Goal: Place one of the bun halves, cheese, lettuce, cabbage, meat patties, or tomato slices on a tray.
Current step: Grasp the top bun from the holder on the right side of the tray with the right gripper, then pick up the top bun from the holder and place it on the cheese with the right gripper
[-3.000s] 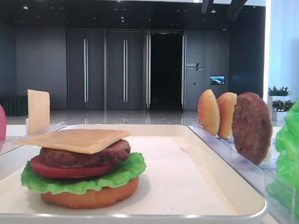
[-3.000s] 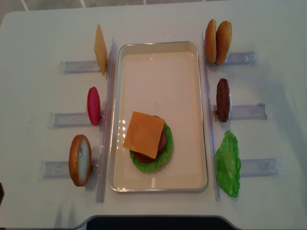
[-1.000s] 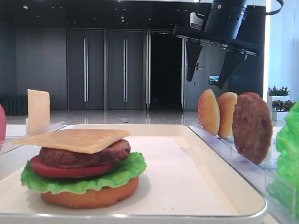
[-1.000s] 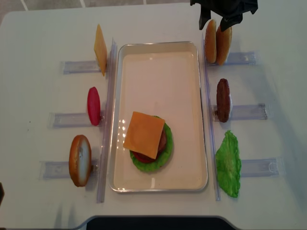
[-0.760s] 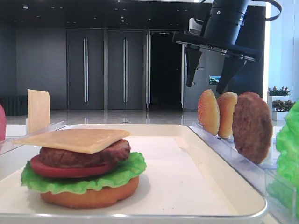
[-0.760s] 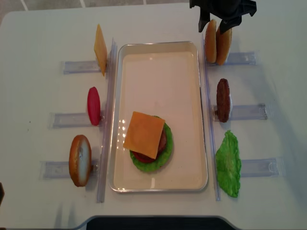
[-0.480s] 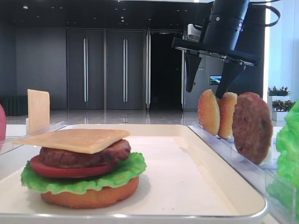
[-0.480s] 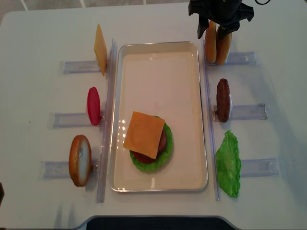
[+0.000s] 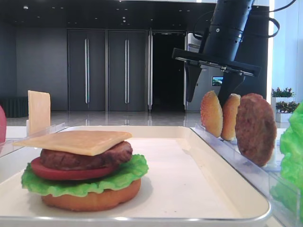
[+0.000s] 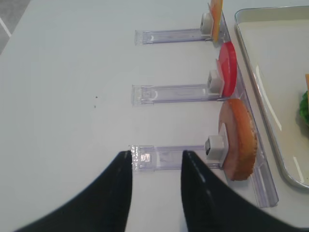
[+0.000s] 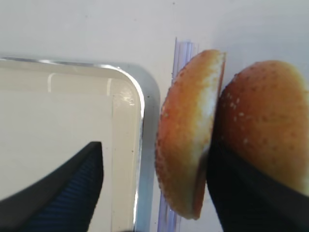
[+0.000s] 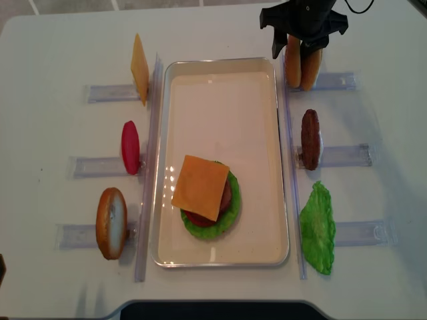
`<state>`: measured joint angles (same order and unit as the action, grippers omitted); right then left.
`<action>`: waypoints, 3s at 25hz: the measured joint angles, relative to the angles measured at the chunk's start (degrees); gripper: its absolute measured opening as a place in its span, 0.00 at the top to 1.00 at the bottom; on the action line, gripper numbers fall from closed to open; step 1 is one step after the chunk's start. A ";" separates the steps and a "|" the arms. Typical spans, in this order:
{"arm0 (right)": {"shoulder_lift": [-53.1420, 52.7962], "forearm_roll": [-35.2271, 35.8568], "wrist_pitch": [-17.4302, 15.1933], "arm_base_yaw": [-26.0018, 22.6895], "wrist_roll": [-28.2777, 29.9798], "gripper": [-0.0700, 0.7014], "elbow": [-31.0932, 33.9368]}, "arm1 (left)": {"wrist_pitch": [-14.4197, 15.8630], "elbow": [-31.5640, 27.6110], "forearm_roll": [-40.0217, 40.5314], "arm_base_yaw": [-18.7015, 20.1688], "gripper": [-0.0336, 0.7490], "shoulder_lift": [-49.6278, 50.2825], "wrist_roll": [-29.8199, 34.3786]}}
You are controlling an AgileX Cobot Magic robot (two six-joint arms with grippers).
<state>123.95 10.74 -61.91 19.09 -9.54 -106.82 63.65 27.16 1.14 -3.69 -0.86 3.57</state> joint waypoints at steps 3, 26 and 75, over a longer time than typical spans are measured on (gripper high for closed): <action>0.30 0.00 0.28 0.00 0.23 0.30 -0.01 | 0.00 0.00 0.00 0.00 0.62 0.00 0.00; -0.76 -1.64 -1.65 -0.20 0.48 0.63 -0.01 | 0.00 0.00 0.00 0.00 0.62 0.00 0.00; -60.61 -1.72 -8.50 8.16 -10.40 0.63 39.02 | 0.00 0.00 0.00 0.00 0.62 0.00 0.00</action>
<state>63.34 9.02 -70.41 27.25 -19.94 -67.80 63.65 27.16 1.14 -3.69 -0.86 3.57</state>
